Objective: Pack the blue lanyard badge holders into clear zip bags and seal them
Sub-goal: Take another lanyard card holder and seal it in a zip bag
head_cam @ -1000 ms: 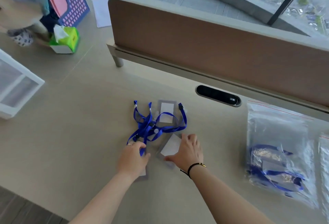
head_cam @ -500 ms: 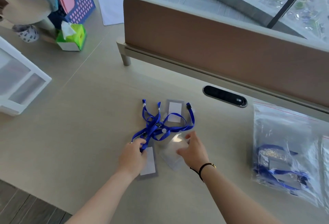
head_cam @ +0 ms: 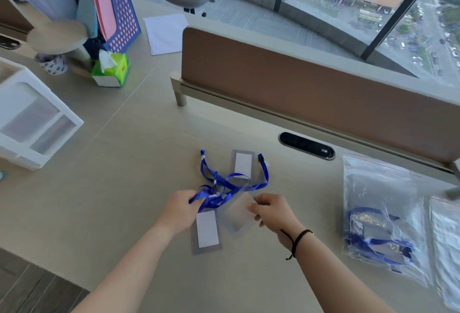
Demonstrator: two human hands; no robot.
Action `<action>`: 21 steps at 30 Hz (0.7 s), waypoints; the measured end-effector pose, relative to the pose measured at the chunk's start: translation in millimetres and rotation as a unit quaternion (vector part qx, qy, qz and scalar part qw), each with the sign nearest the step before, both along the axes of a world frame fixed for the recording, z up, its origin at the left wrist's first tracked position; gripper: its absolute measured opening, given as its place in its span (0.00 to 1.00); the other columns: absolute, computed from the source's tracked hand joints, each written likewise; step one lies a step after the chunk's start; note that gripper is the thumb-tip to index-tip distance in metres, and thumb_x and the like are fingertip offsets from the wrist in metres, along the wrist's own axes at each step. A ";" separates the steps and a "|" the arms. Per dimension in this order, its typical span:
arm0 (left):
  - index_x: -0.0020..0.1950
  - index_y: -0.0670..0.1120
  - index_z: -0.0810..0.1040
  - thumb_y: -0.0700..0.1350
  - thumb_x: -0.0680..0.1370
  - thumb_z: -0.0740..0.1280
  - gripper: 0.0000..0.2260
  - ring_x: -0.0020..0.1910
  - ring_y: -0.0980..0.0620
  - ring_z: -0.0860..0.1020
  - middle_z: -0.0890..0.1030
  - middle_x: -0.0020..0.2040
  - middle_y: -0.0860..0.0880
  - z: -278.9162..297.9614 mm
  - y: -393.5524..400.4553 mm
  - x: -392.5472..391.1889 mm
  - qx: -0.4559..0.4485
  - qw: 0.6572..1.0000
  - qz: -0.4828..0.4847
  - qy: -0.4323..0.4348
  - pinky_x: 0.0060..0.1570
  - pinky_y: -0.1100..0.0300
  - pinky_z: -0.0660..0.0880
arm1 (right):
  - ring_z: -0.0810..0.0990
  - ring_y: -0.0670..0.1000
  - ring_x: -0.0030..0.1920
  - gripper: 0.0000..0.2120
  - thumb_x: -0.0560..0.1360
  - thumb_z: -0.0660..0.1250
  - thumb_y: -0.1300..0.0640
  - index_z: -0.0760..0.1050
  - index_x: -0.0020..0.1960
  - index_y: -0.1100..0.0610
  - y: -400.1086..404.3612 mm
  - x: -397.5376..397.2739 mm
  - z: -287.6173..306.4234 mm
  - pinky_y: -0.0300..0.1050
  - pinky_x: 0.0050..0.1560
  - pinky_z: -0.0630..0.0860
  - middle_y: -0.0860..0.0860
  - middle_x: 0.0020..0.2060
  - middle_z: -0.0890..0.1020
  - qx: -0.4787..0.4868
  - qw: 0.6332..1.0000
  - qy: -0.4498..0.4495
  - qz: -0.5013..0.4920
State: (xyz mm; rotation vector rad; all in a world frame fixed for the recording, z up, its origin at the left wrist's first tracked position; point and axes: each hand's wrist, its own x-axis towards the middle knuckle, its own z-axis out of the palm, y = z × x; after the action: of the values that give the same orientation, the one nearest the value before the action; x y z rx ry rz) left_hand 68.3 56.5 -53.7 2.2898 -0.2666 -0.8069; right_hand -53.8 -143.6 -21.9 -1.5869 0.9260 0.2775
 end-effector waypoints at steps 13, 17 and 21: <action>0.33 0.36 0.72 0.51 0.80 0.69 0.22 0.29 0.51 0.64 0.68 0.27 0.48 84.7 -15.8 16.7 -0.174 0.982 -0.074 -0.009 0.32 0.59 0.62 | 0.79 0.39 0.38 0.08 0.74 0.73 0.58 0.79 0.40 0.62 22.9 26.5 53.8 0.33 0.43 0.71 0.41 0.36 0.82 0.024 0.973 -0.138 0.186; 0.40 0.30 0.76 0.54 0.74 0.71 0.24 0.34 0.48 0.70 0.74 0.34 0.42 85.1 -5.7 19.7 -0.239 0.967 -0.026 0.088 0.39 0.54 0.66 | 0.82 0.48 0.42 0.04 0.74 0.74 0.59 0.84 0.43 0.60 18.5 21.5 58.4 0.43 0.45 0.76 0.56 0.41 0.86 0.055 0.980 -0.174 0.074; 0.29 0.41 0.74 0.47 0.78 0.70 0.19 0.34 0.47 0.78 0.75 0.29 0.43 81.9 2.4 17.9 -0.275 0.954 0.029 0.118 0.42 0.59 0.73 | 0.82 0.55 0.39 0.06 0.73 0.72 0.65 0.82 0.37 0.61 -3.8 15.4 63.8 0.45 0.45 0.79 0.58 0.37 0.85 0.126 0.960 -0.225 -0.105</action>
State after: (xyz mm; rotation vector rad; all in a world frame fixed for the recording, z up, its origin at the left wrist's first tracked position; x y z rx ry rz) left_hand 86.2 58.9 28.2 1.6573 -0.2739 -0.8421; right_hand -38.4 -147.4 41.9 -1.2316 0.6644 -0.1122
